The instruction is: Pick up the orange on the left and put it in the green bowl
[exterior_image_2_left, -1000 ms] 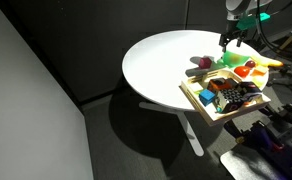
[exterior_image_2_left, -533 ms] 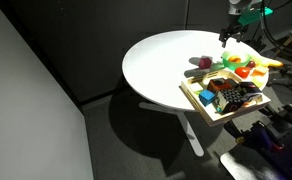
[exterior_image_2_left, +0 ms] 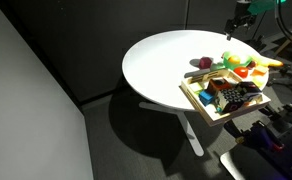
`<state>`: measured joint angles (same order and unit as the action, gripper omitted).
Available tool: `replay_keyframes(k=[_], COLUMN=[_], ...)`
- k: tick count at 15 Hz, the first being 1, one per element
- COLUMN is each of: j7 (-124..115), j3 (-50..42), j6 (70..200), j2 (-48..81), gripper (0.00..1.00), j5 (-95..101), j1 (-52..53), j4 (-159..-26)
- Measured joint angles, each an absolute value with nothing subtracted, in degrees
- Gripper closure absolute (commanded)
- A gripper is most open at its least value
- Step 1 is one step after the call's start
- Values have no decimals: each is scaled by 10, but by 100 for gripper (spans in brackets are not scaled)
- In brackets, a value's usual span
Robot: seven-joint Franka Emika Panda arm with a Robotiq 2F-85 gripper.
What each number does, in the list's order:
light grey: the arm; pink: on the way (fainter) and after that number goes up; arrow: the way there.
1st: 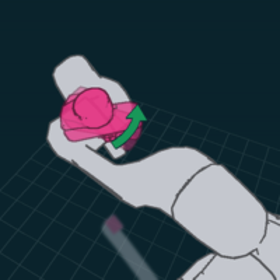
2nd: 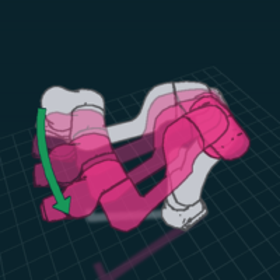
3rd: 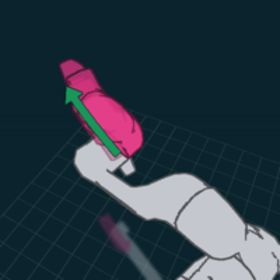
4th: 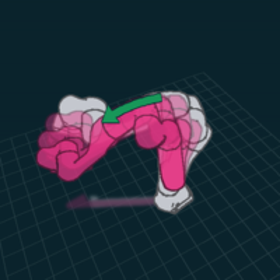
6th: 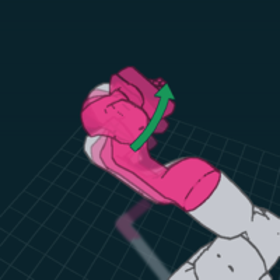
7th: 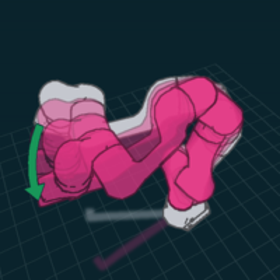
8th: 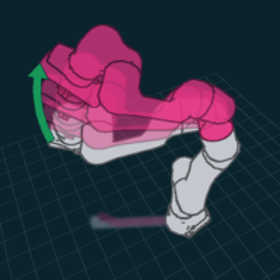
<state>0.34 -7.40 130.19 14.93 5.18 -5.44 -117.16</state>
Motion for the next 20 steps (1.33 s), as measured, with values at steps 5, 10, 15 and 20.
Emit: replay_keyframes(k=[5, 10, 15, 20], j7=[9, 14, 40, 79], j3=[-74, -73, -67, -63], j6=[1259, 1192, 1160, 1193], j2=[86, 34, -10, -58], gripper=[0, 0, 0, 0], j5=[52, 61, 65, 62], j1=[-54, -54, -54, -54], j4=[-1209, -1232, -1255, -1292])
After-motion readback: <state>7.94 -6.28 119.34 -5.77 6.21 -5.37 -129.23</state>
